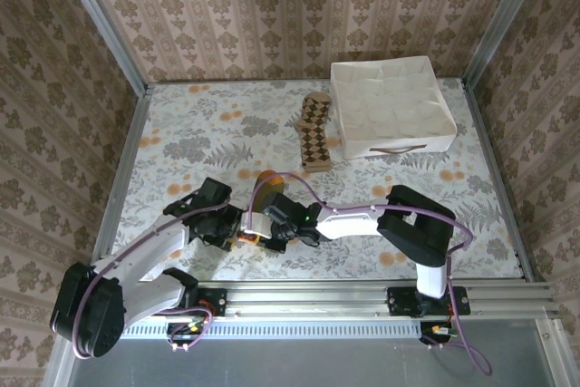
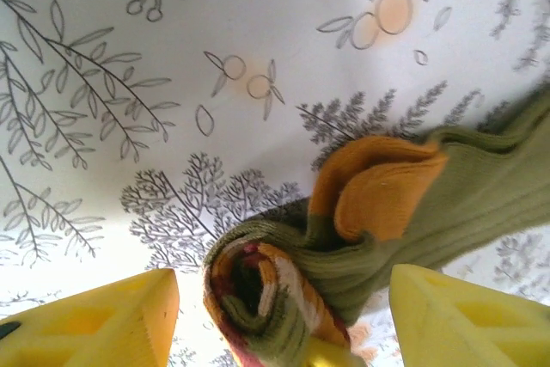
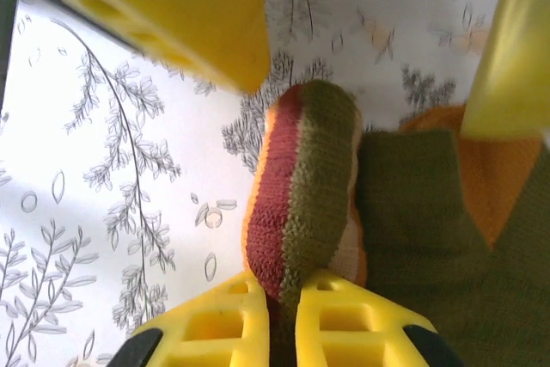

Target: Roll the socks

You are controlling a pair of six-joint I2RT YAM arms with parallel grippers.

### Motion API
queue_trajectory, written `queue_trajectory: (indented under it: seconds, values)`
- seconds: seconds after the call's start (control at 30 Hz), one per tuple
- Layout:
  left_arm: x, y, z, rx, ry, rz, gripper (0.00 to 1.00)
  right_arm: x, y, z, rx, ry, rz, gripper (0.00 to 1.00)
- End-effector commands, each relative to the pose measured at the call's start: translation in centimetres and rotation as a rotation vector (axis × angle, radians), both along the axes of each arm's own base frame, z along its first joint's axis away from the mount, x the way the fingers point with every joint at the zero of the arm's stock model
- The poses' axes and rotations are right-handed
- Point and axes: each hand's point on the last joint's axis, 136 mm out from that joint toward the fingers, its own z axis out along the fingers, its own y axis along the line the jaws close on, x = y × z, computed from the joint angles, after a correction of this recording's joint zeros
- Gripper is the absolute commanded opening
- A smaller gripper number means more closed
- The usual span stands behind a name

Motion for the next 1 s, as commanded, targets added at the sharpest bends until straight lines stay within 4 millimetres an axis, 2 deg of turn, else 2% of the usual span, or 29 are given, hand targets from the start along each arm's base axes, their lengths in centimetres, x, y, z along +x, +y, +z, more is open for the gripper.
queue_trajectory:
  seconds: [0.0, 0.33, 0.6, 0.83, 0.97]
  values:
    - [-1.2, -0.2, 0.3, -0.027, -0.008, -0.054, 0.64, -1.8, -5.1, -5.5, -0.196, 0.273, -0.099, 0.0]
    - [-1.3, -1.6, 0.6, -0.056, -0.068, -0.091, 0.47, -1.1, -5.9, -5.7, -0.182, 0.517, -0.167, 0.0]
    - [-0.5, -2.9, -0.9, -0.084, -0.096, -0.059, 0.45, -0.6, -6.2, -6.1, -0.175, 0.63, -0.225, 0.0]
    - [-0.5, -2.6, -3.6, -0.061, -0.051, -0.008, 0.37, -0.6, -5.9, -6.2, -0.173, 0.698, -0.246, 0.0]
    - [-2.7, -1.5, -6.1, -0.006, 0.079, 0.0, 0.27, -0.4, -5.4, -5.5, -0.148, 0.68, -0.228, 0.0]
